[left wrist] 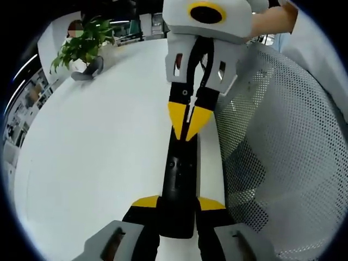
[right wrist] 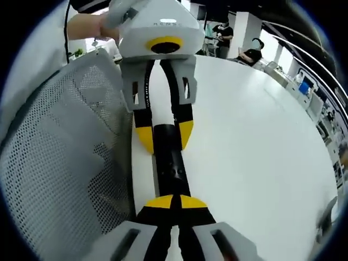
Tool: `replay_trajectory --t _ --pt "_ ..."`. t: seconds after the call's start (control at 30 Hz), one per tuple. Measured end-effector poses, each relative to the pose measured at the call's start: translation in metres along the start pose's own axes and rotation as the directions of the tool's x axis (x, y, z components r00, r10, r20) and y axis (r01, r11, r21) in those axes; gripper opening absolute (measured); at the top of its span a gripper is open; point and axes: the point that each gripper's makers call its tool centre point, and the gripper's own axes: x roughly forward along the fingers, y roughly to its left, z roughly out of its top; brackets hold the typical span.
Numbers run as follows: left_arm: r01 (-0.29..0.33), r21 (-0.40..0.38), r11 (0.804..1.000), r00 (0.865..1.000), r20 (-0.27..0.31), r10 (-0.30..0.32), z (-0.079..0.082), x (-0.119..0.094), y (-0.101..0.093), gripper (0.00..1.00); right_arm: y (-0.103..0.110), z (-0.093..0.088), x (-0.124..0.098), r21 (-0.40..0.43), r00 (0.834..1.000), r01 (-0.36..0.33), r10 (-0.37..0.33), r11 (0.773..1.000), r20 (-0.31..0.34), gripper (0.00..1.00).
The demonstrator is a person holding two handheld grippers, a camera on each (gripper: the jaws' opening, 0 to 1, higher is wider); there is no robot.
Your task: Press the specified remote control buttons in sequence, fully releasing each button before pressing the next.
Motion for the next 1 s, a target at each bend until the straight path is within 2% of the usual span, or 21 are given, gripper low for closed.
replay_trajectory --t 0.07,0.2,0.37,0.53,0.6,0.67,0.7,0.8,0.83,0.87,0.93,1.0 --pt "-0.003 -0.002 1.000 1.000 0.004 0.003 0.0001 -0.0002 -0.0001 0.24 -0.0030 0.0012 0.0004 -0.013 1.000 0.019 -0.019 1.000 0.004 0.03" --pt "-0.003 -0.004 1.000 1.000 0.007 0.003 0.0001 -0.0004 -0.0001 0.24 0.0001 0.0049 0.0033 -0.022 1.000 -0.021 0.021 1.000 0.004 0.05" --pt "-0.003 -0.001 1.000 1.000 0.009 0.003 -0.0001 -0.0006 0.0000 0.24 0.0019 0.0035 0.0045 -0.096 0.998 -0.052 0.048 0.994 -0.045 0.06" --pt "-0.002 0.003 1.000 1.000 0.017 0.002 -0.0001 -0.0010 -0.0003 0.24 0.0024 0.0036 0.0067 -0.137 0.989 -0.071 0.052 0.988 -0.136 0.06" --pt "-0.001 0.006 1.000 1.000 0.020 0.001 -0.0001 -0.0011 -0.0004 0.24 0.0019 0.0040 0.0073 -0.106 0.988 -0.070 0.054 0.992 -0.147 0.06" --pt "-0.001 0.008 1.000 1.000 0.020 0.001 0.0000 -0.0012 -0.0005 0.24 0.0007 0.0031 0.0068 -0.098 0.988 -0.076 0.062 0.992 -0.142 0.06" --pt "-0.001 0.009 1.000 1.000 0.019 0.001 0.0000 -0.0011 -0.0005 0.24 0.0020 0.0027 0.0065 -0.129 0.988 -0.078 0.060 0.989 -0.139 0.06" --pt "0.002 0.016 1.000 1.000 0.016 -0.002 0.0000 -0.0010 -0.0004 0.24 0.0004 0.0033 0.0056 -0.078 0.993 -0.062 0.054 0.995 -0.104 0.06" --pt "0.003 0.016 1.000 1.000 0.017 -0.003 -0.0001 -0.0010 -0.0003 0.24 0.0008 0.0036 0.0052 -0.093 0.995 -0.054 0.046 0.994 -0.087 0.06" --pt "0.002 0.016 1.000 1.000 0.020 -0.003 -0.0001 -0.0010 -0.0002 0.24 0.0012 0.0070 0.0056 -0.160 0.999 -0.031 0.028 0.987 -0.023 0.06" --pt "0.000 0.010 1.000 1.000 0.030 -0.001 -0.0002 -0.0013 -0.0001 0.24 0.0026 0.0060 0.0039 -0.149 0.999 0.000 0.008 0.989 0.050 0.06" --pt "-0.002 0.007 1.000 0.999 0.039 0.001 -0.0001 -0.0014 -0.0001 0.24 0.0022 0.0048 0.0037 -0.149 0.997 0.011 0.001 0.989 0.078 0.06"
